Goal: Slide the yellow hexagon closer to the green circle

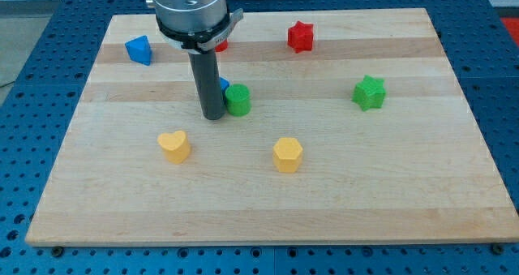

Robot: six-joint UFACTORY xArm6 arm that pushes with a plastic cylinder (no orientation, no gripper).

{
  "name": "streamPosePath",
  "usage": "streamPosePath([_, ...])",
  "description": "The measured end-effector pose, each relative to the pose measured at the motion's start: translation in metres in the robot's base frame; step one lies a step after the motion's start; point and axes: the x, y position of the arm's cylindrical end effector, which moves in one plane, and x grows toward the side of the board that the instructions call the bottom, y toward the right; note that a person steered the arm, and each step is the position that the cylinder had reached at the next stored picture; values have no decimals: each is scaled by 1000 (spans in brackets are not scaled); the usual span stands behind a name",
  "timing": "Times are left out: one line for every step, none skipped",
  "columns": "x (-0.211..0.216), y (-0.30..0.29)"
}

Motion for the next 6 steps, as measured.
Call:
streamPosePath([5, 14])
streamPosePath([4, 70])
streamPosePath([8, 145])
streamPosePath([50, 180])
streamPosePath([93, 170])
streamPosePath([98, 105])
